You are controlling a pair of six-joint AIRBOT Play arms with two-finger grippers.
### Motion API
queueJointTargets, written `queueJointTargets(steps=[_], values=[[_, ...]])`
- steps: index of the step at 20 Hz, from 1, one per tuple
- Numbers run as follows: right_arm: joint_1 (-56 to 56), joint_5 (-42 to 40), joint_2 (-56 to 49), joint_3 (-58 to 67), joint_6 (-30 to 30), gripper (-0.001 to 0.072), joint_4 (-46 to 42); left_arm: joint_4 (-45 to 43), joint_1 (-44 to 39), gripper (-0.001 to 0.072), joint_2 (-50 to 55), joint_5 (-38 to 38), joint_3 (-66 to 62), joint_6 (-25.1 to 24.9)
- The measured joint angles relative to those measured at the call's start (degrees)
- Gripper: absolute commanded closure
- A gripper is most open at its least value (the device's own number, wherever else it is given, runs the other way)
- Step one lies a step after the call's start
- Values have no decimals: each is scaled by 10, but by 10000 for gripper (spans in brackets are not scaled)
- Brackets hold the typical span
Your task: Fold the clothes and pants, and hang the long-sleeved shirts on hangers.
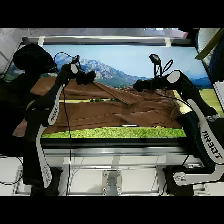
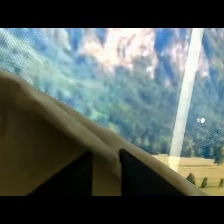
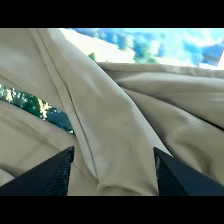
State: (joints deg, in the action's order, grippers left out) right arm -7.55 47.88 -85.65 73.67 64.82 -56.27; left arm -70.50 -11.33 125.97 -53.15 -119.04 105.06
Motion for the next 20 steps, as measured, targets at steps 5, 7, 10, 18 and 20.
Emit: queueJointTargets(steps=[5, 7, 10, 18, 20], values=[[-2, -4, 0, 0, 0, 158, 0, 4, -1, 407, 6, 2, 0, 2], [-3, -5, -1, 0, 0, 158, 0, 14, -1, 237, 6, 9, 0, 2], [-3, -6, -1, 0, -1, 158, 0, 35, -1, 249, 5, 23, 0, 1], [-3, -6, -1, 0, -1, 158, 0, 57, -1, 698, 8, 33, 0, -2], [-3, -6, -1, 0, -1, 158, 0, 59, -1, 698, 8, 33, 0, -7]])
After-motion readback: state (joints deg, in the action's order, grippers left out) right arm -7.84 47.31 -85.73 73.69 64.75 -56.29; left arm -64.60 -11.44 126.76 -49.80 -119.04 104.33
